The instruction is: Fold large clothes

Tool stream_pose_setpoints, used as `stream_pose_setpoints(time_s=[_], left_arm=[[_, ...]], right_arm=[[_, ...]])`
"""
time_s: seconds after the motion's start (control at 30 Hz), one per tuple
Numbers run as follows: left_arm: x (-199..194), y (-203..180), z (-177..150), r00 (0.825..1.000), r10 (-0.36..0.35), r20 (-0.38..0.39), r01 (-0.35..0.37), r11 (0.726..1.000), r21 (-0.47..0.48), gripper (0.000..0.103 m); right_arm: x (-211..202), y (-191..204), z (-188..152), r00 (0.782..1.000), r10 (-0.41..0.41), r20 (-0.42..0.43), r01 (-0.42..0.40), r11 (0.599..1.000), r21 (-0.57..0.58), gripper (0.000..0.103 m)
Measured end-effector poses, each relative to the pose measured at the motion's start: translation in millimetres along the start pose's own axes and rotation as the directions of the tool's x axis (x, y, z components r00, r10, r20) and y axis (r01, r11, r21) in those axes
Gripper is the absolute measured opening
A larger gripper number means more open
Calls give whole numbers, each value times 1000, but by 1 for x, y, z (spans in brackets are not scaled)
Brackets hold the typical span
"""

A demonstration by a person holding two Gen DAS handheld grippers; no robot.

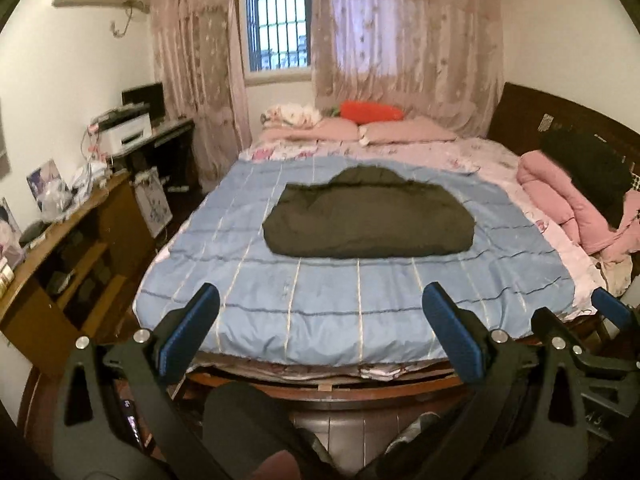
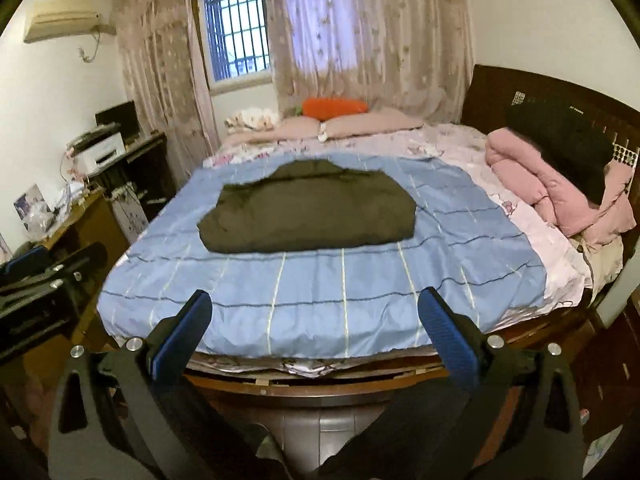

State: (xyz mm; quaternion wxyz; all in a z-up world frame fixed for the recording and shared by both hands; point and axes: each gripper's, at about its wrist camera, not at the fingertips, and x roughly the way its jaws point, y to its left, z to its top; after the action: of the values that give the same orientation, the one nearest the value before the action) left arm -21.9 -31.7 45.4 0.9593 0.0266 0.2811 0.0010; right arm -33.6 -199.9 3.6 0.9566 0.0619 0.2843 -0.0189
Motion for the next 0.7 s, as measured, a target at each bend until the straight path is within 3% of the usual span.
stream_pose_setpoints(time_s=[0.23, 0.7], left_arm=[[-20, 0, 10, 998, -31, 58, 32, 999, -9, 101], [-15, 1, 2, 998, -42, 43, 43, 999, -11, 101]], right_arm=[[-7, 15, 4, 1000, 5, 17, -4, 1000, -19, 102], [-3, 27, -5, 999, -32, 23, 33, 999, -43, 102]])
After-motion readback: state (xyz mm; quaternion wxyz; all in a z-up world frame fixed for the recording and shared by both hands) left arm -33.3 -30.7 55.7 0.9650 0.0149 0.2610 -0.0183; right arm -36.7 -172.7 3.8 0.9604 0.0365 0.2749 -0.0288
